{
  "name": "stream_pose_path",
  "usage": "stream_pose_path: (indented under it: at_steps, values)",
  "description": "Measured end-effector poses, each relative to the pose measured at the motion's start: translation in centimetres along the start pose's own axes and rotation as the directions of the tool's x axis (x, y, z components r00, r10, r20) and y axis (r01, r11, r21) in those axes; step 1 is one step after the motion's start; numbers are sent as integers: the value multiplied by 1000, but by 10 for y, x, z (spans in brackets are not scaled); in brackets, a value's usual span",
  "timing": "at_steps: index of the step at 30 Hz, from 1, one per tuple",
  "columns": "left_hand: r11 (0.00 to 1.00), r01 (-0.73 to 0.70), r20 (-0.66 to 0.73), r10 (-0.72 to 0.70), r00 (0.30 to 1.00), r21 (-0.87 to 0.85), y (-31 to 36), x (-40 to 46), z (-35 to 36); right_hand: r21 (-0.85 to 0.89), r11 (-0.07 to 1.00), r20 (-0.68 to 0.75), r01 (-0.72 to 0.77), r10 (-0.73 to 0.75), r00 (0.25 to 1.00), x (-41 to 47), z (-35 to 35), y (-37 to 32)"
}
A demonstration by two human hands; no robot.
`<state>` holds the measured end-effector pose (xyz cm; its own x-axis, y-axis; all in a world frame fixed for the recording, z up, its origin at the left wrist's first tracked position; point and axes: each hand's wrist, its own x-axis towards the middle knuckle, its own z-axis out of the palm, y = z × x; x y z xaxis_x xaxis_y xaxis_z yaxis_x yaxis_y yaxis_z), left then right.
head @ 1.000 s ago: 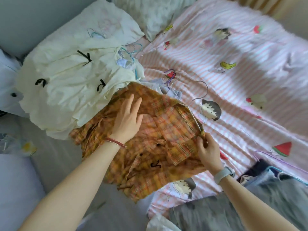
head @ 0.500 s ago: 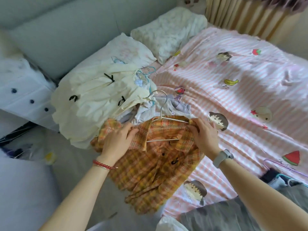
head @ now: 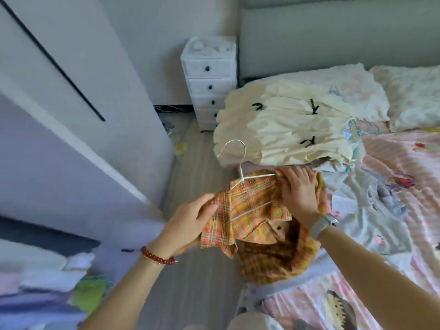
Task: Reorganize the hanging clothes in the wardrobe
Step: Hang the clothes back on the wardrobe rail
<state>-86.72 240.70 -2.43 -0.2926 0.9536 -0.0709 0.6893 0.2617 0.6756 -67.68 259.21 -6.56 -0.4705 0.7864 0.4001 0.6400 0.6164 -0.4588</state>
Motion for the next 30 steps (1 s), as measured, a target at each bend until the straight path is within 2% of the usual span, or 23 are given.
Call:
stream_pose_path:
  at_steps: [4,6,10,14,16,19,22,24,26,30]
  values:
    - [994,105,-113,-104,988,6,-26,-78,-26,35,995,-12,93,-92,996,-29,18,-78]
    - [989,146,-219,-139,966,12,-39,-115,-33,43,991,9,125,-126,992,-48,21,-113]
    - [966,254,-464,-202,863,53,-56,-185,-50,64,975,113,211,-217,970,-85,27,-171]
    - [945,306,-572,-187,799,118,-65,-253,-74,194,940,263,280,-325,908,-116,37,-224]
    - [917,377,-649,-208,732,132,-70,-285,-84,226,919,300,323,-381,874,-125,42,-249]
    - [863,501,-707,-314,634,66,-74,-324,-98,298,887,295,353,-437,850,-135,49,-288]
    - [810,585,-748,-405,526,-27,-76,-361,-114,443,825,313,352,-510,801,-140,55,-328]
    - [777,630,-796,-381,471,0,-79,-384,-121,497,787,351,365,-567,745,-138,58,-355]
    - [741,669,-827,-345,444,50,-80,-405,-129,550,727,307,411,-633,710,-134,58,-385]
    - [637,756,-840,-322,438,150,-82,-429,-144,717,543,147,437,-731,666,-127,41,-450]
